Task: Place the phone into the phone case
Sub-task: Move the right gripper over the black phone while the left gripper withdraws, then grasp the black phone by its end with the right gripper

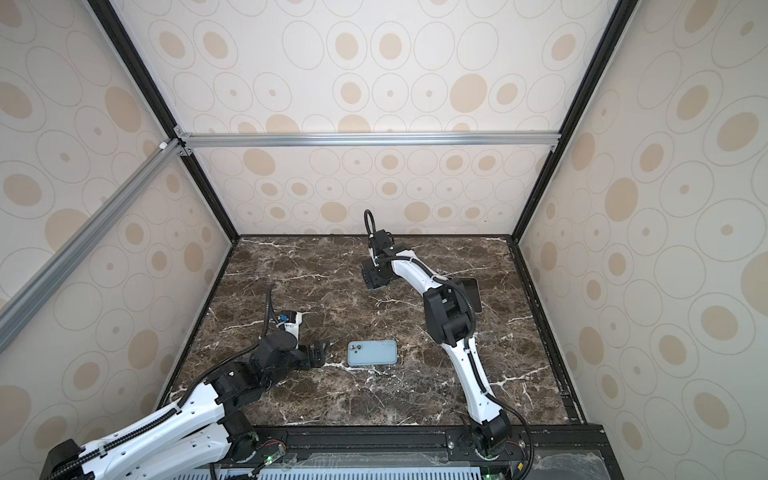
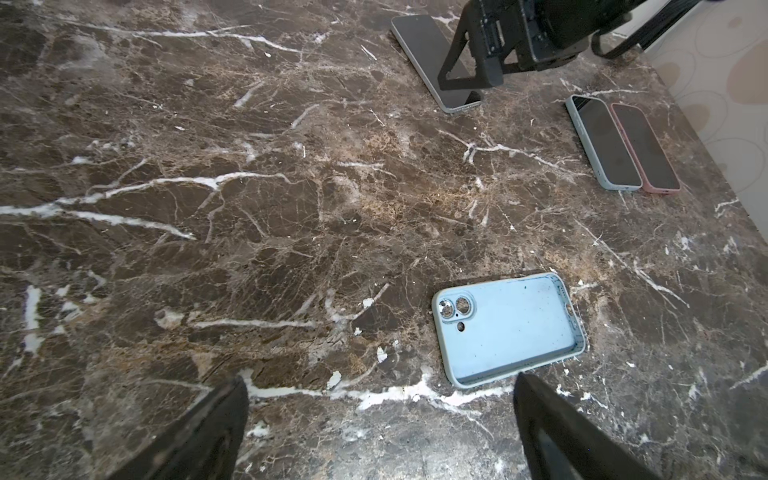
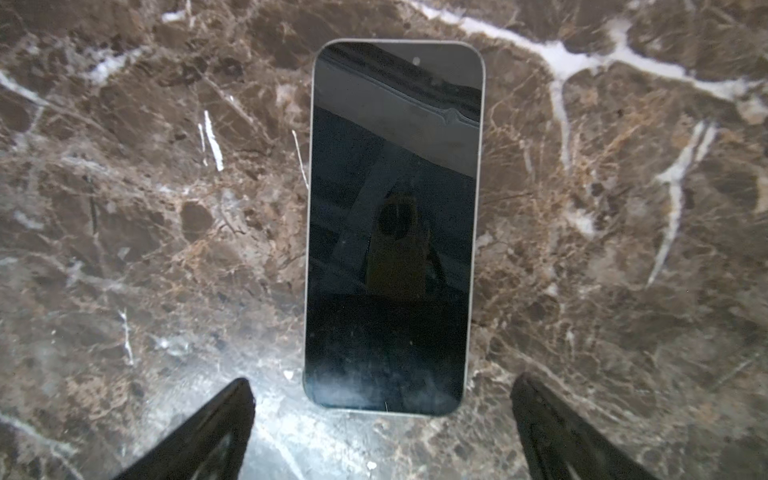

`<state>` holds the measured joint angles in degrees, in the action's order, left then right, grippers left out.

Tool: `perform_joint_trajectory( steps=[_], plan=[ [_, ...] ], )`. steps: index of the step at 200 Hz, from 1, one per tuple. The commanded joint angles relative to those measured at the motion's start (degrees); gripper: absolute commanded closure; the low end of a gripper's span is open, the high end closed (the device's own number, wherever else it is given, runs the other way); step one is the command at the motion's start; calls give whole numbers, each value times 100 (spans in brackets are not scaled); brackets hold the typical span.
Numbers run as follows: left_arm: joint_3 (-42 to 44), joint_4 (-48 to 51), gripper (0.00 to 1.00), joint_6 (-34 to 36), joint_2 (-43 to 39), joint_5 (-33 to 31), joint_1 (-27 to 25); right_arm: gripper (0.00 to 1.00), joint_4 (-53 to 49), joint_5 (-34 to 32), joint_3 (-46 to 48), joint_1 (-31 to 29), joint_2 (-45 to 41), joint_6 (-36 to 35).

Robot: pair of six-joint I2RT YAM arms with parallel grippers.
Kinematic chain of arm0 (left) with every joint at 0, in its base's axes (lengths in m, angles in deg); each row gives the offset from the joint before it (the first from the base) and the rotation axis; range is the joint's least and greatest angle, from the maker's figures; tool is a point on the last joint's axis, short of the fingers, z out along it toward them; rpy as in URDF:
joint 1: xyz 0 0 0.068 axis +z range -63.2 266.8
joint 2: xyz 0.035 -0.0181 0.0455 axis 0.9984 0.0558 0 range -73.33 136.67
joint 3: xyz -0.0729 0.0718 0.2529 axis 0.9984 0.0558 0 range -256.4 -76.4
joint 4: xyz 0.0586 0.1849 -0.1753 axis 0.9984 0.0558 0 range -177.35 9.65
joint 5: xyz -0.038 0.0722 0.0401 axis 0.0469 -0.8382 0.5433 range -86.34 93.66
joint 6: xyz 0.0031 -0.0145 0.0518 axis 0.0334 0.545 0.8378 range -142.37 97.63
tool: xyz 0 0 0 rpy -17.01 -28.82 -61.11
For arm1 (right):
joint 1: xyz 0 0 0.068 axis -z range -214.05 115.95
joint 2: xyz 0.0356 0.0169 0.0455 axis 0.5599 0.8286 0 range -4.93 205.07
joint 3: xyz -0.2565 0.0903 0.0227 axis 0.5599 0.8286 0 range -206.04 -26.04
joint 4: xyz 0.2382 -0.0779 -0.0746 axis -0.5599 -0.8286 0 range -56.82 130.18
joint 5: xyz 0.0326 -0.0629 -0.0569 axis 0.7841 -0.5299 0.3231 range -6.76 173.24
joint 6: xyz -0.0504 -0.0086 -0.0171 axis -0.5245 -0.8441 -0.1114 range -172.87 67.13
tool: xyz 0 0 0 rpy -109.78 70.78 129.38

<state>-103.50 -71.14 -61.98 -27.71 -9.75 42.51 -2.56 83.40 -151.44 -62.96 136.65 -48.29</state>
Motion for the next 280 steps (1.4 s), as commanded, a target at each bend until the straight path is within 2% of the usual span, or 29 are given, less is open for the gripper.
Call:
perform_joint_trajectory(
  steps=[1,45,155,220,280],
  plan=[
    [28,112,0,58,-97,-52,63,0,-423,-60,-332,-39,238,-82],
    [82,145,0,62,-155,-83,78,1,-754,-31,-1010,-38,671,-98],
    [143,342,0,-1,-502,-206,96,5,-1350,-34,-1586,-40,1148,-88],
    [108,313,0,6,-448,-191,105,28,-1506,-453,-1397,-48,1079,-38],
    [75,221,0,-20,-317,-128,98,44,-1398,-664,-495,-46,507,-87]
  ],
)
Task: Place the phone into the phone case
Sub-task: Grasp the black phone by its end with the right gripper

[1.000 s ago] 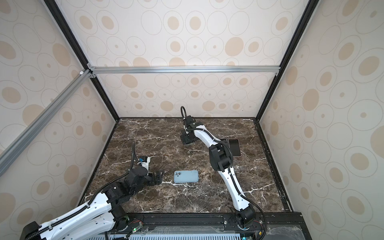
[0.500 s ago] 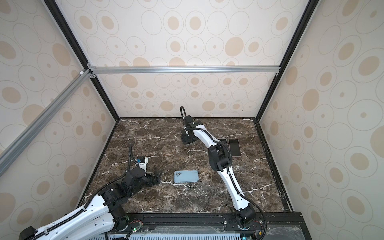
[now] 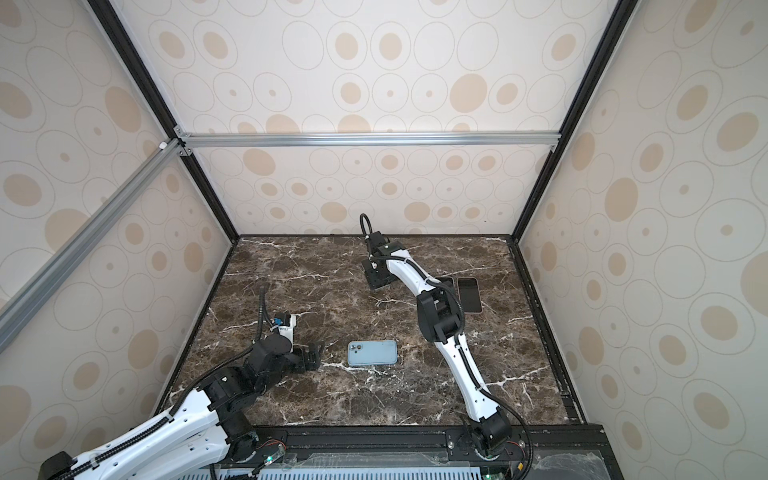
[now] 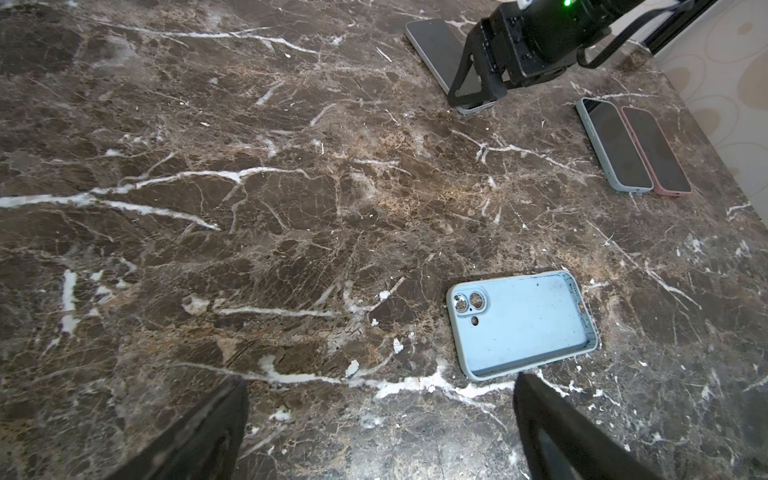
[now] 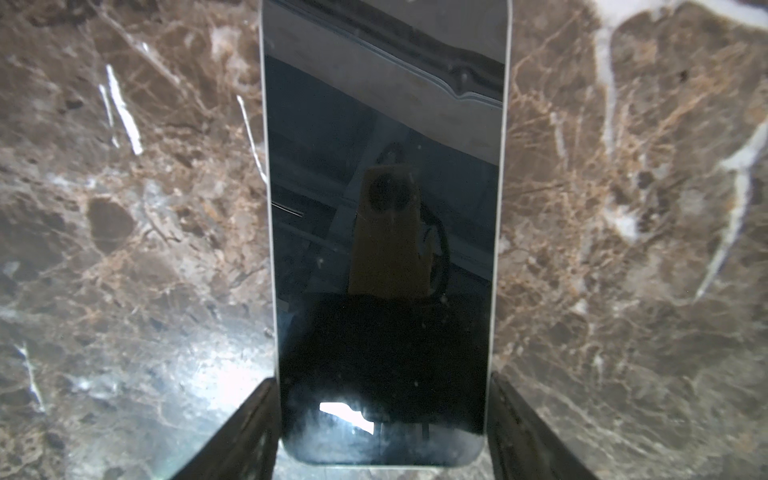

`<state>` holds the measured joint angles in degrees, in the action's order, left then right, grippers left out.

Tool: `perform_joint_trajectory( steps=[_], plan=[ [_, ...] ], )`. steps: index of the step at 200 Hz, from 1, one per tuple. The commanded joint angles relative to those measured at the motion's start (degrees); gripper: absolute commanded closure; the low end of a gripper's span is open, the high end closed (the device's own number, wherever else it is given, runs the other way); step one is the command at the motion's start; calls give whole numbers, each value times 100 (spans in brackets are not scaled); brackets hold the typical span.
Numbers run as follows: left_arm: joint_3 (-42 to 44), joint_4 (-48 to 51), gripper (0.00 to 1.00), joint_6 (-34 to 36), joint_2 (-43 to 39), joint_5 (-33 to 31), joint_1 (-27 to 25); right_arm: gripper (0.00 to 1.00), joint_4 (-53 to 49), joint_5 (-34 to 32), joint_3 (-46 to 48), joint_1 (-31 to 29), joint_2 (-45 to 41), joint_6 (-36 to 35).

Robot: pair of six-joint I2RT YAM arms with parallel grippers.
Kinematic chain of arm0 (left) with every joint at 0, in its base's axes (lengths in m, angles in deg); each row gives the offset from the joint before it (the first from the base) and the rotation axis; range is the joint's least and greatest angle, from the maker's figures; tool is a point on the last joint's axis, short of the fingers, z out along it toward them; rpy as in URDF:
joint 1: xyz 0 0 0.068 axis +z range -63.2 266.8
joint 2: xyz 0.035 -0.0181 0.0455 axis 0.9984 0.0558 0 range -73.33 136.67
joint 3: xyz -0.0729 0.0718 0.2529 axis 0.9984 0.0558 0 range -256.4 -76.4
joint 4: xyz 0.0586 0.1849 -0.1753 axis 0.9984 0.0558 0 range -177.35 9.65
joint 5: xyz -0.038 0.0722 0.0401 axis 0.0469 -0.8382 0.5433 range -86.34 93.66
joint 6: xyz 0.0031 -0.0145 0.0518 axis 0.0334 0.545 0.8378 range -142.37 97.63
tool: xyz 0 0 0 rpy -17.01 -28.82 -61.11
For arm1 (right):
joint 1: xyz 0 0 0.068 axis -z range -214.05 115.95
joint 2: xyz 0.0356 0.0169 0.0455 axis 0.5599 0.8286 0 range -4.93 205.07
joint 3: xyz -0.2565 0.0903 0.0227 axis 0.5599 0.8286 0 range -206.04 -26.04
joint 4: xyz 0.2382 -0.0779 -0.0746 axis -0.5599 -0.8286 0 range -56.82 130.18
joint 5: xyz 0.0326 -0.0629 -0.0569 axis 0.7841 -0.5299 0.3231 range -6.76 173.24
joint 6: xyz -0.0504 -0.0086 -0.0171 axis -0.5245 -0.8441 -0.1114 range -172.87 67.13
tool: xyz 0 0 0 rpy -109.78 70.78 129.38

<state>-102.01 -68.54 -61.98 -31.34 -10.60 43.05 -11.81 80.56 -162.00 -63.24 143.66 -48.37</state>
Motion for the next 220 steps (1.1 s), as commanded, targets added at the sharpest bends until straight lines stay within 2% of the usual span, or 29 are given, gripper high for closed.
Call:
perform_joint_trajectory(
  steps=[1,21,73,160,220],
  plan=[
    [-75,-41,0,-20,50,-42,47,45,-467,-381,605,-17,-210,-79],
    [-62,-125,0,-46,104,-12,47,48,-354,-438,1186,-18,-585,-64],
    [-107,-393,0,-24,204,183,57,48,-83,-481,2765,-13,-1745,140],
    [-173,-646,0,120,494,316,110,48,356,69,5777,-20,-3878,766],
    [-328,-1039,0,263,1072,565,143,47,671,218,7106,-15,-4720,1109]
  ],
)
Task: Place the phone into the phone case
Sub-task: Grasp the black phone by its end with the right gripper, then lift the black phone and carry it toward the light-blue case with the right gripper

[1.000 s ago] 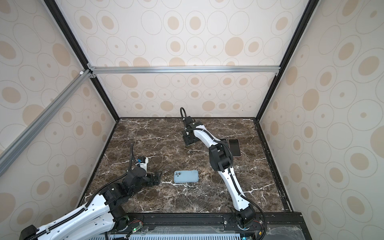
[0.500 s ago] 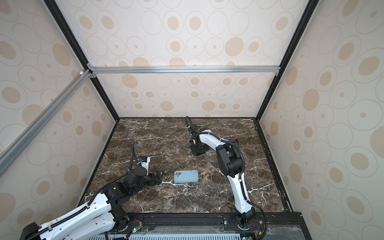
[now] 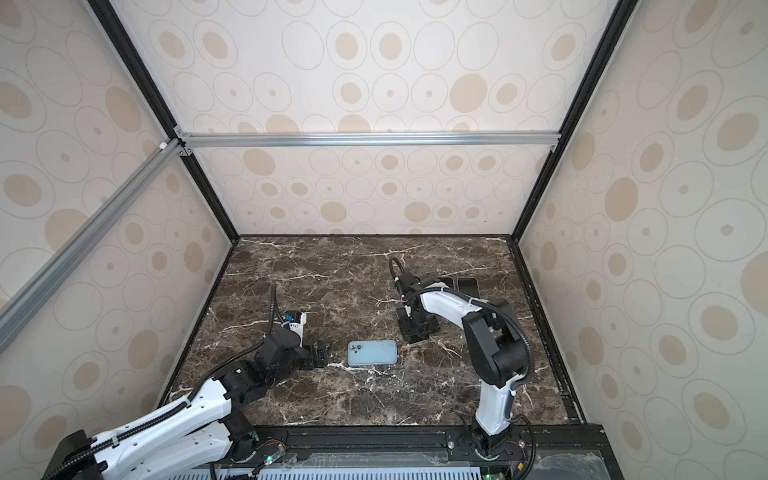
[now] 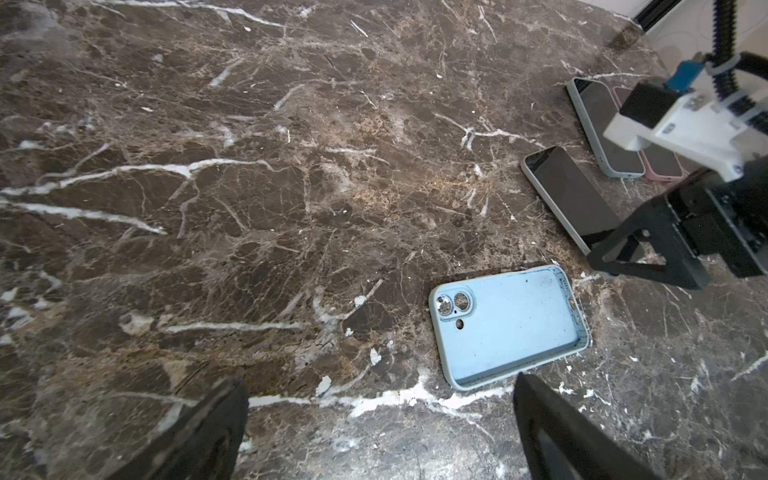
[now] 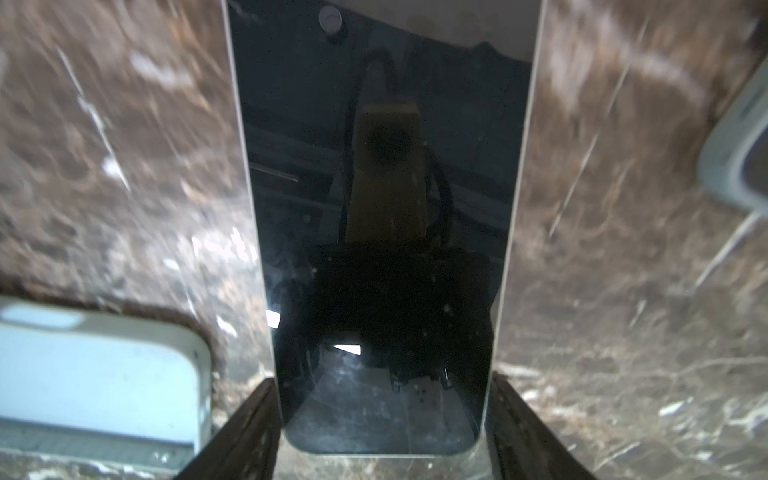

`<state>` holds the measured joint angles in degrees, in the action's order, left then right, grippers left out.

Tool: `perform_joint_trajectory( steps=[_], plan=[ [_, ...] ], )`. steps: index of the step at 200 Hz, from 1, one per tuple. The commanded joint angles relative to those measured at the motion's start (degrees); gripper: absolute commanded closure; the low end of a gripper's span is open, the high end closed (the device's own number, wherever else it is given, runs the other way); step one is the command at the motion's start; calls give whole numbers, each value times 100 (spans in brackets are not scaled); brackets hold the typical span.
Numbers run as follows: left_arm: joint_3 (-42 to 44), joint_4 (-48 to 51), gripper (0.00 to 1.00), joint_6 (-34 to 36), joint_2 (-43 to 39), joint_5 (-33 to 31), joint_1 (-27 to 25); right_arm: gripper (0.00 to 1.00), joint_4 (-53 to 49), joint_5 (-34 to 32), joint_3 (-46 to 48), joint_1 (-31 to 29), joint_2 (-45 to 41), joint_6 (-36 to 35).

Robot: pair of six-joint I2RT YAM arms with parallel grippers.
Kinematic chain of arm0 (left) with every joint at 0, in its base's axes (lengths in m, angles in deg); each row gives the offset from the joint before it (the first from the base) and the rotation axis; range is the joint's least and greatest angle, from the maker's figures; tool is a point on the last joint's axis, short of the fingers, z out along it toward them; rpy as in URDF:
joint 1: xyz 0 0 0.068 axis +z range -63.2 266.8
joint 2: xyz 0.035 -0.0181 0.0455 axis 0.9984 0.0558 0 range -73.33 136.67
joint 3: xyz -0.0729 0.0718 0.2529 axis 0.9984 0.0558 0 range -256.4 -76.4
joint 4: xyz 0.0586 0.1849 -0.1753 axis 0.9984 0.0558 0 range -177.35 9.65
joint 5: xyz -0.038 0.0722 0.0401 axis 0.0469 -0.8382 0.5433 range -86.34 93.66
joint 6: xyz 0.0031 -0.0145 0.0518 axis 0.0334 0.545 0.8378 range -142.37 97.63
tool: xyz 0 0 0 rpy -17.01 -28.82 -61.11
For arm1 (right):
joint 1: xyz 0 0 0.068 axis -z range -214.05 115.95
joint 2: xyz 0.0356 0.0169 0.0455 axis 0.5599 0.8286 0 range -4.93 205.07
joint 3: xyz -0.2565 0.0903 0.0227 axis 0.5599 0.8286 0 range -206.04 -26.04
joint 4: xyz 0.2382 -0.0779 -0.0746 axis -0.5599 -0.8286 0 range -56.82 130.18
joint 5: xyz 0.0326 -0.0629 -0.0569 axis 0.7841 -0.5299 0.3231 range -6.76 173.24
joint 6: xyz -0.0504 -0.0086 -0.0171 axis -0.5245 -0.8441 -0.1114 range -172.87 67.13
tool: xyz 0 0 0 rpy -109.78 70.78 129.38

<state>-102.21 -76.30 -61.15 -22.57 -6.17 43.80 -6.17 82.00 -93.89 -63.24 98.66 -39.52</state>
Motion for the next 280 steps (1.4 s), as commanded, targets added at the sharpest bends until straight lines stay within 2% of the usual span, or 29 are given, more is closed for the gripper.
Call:
perform_joint_trajectory(
  steps=[1,66,103,129,237,280],
  plan=[
    [-314,-267,0,183,205,125,71,47,116,72,306,-11,-223,223],
    [-527,-364,0,201,716,288,78,43,284,115,519,-10,-164,250],
    [-465,-379,0,148,608,245,74,19,285,36,493,-12,-206,236],
    [-401,-352,0,102,504,183,83,13,258,-17,384,-16,-202,158],
    [-285,-231,0,55,188,112,104,11,337,-149,-214,-12,488,-4],
    [-285,-196,0,78,145,95,113,16,277,-142,-360,-12,740,-3]
  ],
)
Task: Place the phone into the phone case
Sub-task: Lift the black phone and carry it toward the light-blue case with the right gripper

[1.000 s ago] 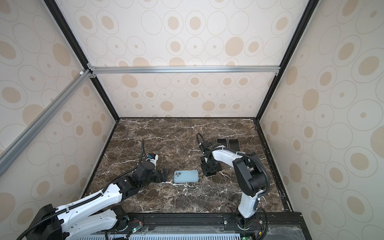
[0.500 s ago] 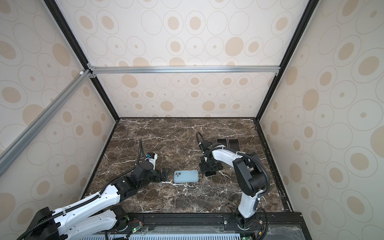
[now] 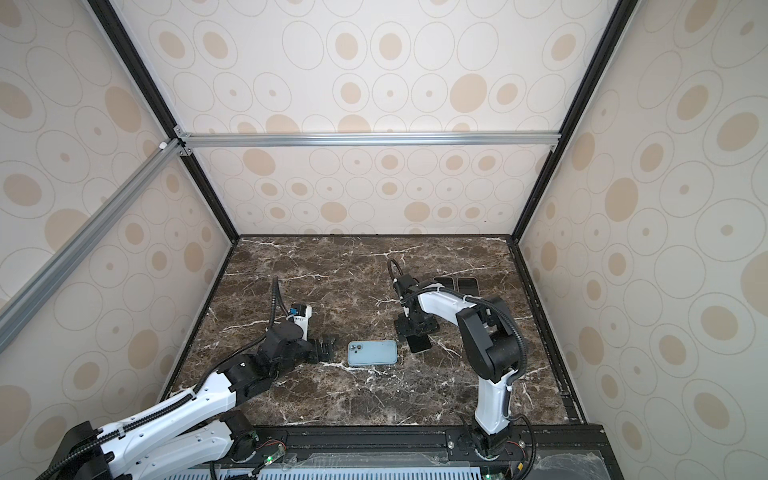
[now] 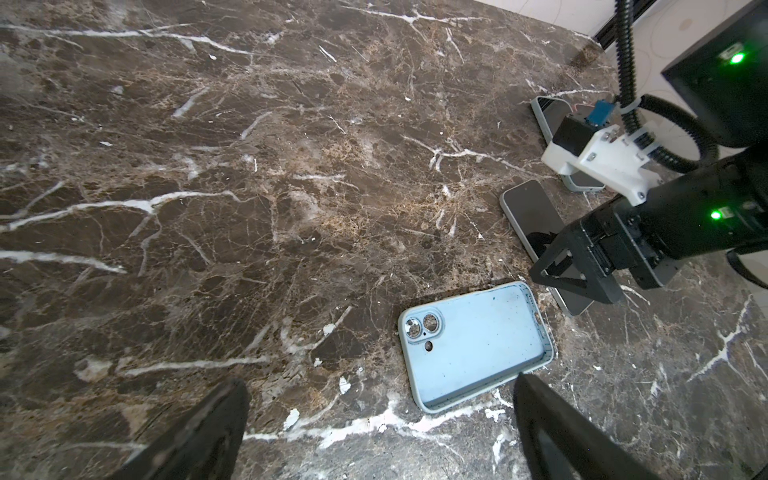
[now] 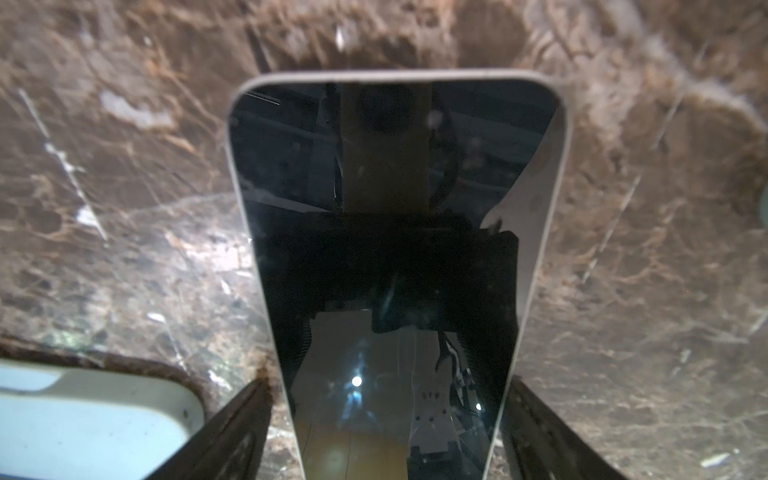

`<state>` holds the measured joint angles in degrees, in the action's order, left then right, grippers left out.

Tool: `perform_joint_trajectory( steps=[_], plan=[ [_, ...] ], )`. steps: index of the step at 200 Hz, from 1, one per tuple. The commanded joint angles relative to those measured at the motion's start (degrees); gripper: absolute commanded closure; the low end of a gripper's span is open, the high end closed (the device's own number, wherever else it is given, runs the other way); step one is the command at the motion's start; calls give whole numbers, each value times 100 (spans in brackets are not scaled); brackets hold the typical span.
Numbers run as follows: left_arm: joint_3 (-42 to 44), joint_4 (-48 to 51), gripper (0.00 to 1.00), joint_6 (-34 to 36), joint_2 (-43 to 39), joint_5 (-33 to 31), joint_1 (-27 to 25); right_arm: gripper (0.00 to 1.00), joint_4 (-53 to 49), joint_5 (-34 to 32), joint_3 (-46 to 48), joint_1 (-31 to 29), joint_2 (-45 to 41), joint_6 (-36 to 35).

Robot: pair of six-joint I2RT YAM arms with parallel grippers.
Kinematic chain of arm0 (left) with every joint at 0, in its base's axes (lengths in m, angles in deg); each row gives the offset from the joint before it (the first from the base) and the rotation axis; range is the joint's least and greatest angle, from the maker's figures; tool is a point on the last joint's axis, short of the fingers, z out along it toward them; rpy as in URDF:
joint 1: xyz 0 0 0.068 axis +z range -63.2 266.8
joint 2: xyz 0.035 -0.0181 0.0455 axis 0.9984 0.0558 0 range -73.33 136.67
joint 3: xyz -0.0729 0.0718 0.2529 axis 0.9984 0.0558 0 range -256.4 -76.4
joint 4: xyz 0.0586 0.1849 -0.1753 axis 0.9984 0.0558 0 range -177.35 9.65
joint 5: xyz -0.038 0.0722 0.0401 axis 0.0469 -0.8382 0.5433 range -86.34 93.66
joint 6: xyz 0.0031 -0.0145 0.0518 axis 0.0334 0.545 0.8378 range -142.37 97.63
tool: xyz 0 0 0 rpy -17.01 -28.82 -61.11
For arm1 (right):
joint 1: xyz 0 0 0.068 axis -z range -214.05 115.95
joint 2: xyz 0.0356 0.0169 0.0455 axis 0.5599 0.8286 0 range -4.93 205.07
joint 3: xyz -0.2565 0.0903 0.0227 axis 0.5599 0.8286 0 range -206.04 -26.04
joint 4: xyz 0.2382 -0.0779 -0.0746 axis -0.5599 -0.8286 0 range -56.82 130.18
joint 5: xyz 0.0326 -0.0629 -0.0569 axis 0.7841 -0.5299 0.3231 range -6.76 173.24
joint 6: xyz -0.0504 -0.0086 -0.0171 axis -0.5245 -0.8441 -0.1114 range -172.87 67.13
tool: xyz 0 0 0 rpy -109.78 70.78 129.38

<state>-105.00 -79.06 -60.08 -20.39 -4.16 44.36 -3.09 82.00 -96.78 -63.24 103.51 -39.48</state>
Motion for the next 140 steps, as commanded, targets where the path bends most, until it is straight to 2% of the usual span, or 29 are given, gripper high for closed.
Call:
perform_joint_trajectory(
  steps=[1,35,80,140],
  plan=[
    [-5,77,0,-27,-70,-106,58,16,-32,-137,-71,-14,260,-5],
    [1,80,0,-3,-26,-89,69,18,2,-143,-63,1,334,-11],
    [-16,66,0,9,34,-36,78,15,2,-298,-90,16,444,-117],
    [-40,70,0,11,53,-36,87,16,62,-222,-181,135,598,-250]
  ],
)
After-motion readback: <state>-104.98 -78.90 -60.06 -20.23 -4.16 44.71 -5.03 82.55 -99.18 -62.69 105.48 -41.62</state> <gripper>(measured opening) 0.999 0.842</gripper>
